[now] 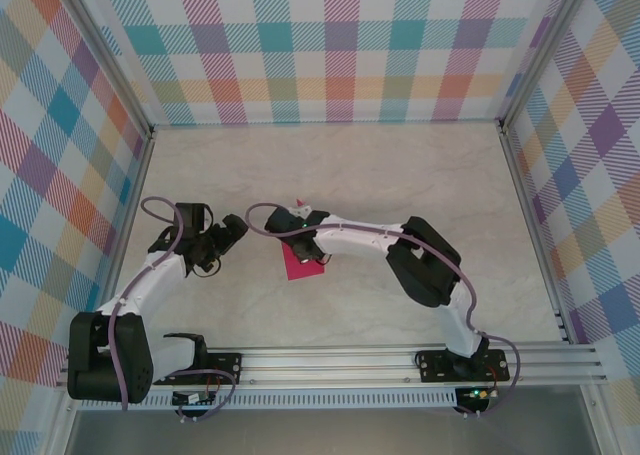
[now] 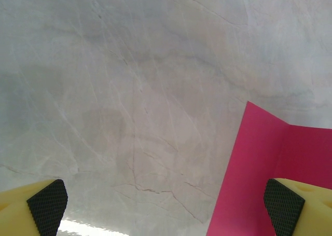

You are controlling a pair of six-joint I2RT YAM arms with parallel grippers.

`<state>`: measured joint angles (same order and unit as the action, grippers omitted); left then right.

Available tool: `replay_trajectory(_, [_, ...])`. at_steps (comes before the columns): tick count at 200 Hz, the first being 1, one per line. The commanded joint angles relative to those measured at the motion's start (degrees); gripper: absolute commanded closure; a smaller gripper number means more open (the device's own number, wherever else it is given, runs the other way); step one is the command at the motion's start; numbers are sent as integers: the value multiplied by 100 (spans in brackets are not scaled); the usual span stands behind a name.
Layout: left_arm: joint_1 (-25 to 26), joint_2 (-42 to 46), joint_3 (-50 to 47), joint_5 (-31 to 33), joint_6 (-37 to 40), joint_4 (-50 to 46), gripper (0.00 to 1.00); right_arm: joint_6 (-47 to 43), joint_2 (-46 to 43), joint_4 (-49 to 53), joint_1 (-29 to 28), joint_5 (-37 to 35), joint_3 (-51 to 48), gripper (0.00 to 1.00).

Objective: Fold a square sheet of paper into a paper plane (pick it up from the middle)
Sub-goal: Pick up the paper from the center of the table.

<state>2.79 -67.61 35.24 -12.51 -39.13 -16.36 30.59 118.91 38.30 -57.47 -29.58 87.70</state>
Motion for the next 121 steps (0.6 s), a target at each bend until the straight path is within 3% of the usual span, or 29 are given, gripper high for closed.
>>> replay_trajectory(1, [-61,193,-160,-522,131,377,0,-14,-802,-915,387,1510,-559,92])
replay_trajectory(22, [57,300,-241,-805,145,598,0,354,-1300,-1830,956,3246,-1170,92])
replay_trajectory(46, [358,391,-272,-978,101,818,0,849,-1563,-2676,1511,4657,-1607,92])
replay_trajectory(87, [898,622,-454,-1103,-433,1510,0,1859,-1575,-3755,2102,5864,-1950,92])
replay_trajectory(121, [1258,663,-674,-1164,-912,2208,1,2400,-1573,-4251,2305,6167,-2097,92])
